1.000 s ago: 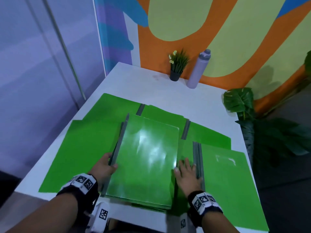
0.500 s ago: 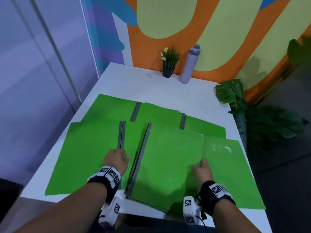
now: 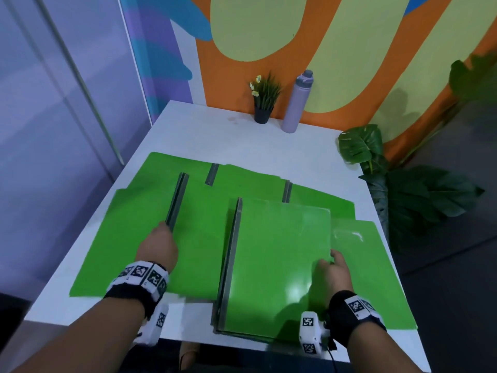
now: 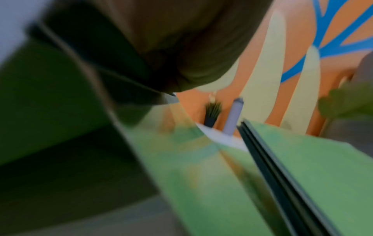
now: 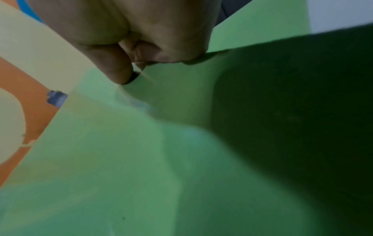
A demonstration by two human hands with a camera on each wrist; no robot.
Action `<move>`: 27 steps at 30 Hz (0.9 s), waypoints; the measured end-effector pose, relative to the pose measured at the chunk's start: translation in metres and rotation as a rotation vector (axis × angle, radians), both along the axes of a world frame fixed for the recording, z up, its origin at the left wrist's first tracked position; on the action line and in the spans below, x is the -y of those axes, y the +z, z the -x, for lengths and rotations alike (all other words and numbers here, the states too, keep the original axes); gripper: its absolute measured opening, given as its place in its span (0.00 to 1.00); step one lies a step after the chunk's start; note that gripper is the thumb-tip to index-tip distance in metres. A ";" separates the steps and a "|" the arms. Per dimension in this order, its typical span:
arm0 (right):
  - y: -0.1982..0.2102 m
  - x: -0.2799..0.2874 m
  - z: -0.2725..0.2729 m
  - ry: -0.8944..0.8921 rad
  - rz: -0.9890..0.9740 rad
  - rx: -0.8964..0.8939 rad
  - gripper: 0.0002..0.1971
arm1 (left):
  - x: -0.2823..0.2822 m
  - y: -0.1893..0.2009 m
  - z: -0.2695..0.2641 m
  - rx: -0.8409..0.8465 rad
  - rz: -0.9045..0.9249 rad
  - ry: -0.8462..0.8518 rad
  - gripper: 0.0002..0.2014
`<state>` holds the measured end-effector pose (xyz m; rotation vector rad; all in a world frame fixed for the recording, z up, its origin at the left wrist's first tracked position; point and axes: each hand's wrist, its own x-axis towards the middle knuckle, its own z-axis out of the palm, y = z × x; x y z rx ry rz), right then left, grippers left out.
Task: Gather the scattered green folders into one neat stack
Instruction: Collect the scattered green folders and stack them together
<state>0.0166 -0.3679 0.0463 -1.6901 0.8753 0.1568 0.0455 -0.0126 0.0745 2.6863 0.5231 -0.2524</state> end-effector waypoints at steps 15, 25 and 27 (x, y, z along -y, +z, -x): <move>0.029 -0.004 -0.035 -0.033 -0.212 0.238 0.18 | 0.030 0.067 0.010 0.312 0.872 0.137 0.22; 0.004 -0.030 -0.024 0.123 -0.076 0.098 0.21 | 0.056 0.006 0.032 -0.061 0.831 -0.018 0.20; -0.002 -0.026 -0.026 0.183 0.023 0.120 0.22 | 0.052 0.000 0.027 -0.027 0.787 0.027 0.18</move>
